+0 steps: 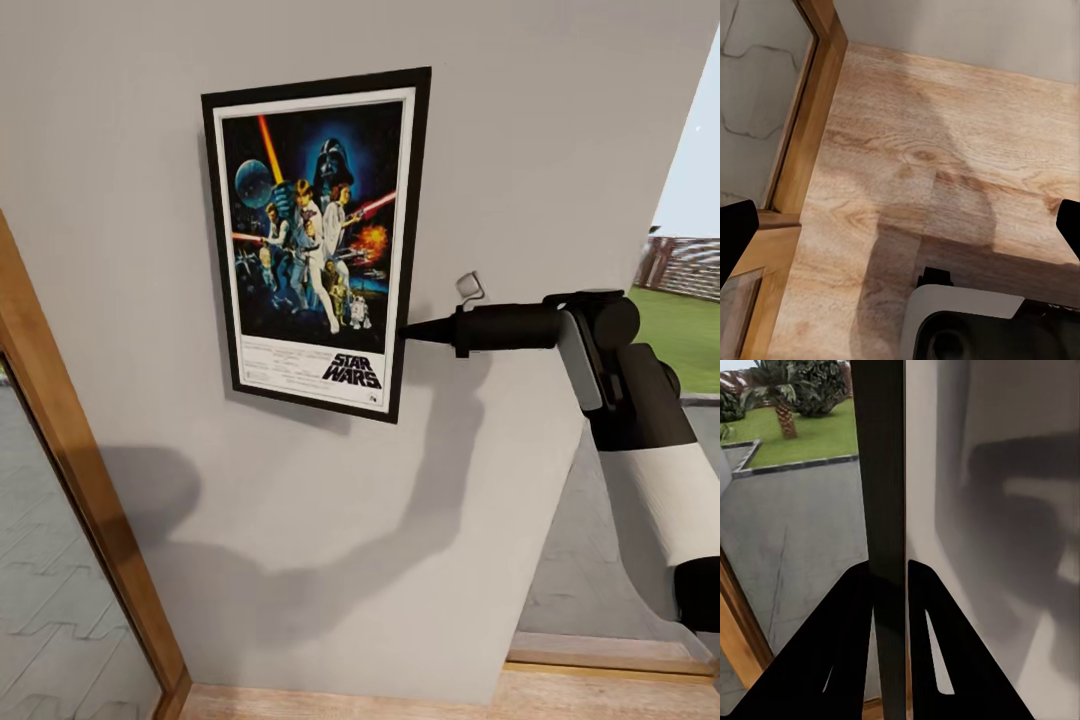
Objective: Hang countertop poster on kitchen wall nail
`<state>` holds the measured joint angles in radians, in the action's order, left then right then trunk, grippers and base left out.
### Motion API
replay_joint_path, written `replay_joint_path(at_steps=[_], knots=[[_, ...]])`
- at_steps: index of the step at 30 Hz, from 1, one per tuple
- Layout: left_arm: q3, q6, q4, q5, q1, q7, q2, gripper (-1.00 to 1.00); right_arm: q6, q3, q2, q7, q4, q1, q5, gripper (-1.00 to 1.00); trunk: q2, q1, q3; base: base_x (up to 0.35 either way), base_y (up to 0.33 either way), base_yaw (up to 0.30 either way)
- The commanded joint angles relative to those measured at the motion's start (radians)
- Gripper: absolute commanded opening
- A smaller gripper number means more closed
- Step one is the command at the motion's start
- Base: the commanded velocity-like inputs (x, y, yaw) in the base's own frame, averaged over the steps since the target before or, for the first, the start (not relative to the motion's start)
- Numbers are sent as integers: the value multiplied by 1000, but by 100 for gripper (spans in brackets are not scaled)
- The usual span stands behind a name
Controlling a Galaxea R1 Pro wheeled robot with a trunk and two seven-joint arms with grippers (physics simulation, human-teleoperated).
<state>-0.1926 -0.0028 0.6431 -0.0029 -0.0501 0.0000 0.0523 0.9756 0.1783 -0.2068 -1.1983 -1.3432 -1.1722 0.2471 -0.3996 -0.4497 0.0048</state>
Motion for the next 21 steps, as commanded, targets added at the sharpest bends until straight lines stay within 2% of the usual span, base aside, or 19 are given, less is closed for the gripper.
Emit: replay_joint_path(at_steps=[1, 21], knots=[[-1, 0, 1, 0, -1, 0, 0, 100, 8, 1, -1, -1, 1, -3, 3, -100, -1, 0, 0, 0, 0, 0], [-1, 0, 1, 0, -1, 0, 0, 100, 12, 2, 0, -1, 8, -15, 3, -100, -1, 0, 0, 0, 0, 0]])
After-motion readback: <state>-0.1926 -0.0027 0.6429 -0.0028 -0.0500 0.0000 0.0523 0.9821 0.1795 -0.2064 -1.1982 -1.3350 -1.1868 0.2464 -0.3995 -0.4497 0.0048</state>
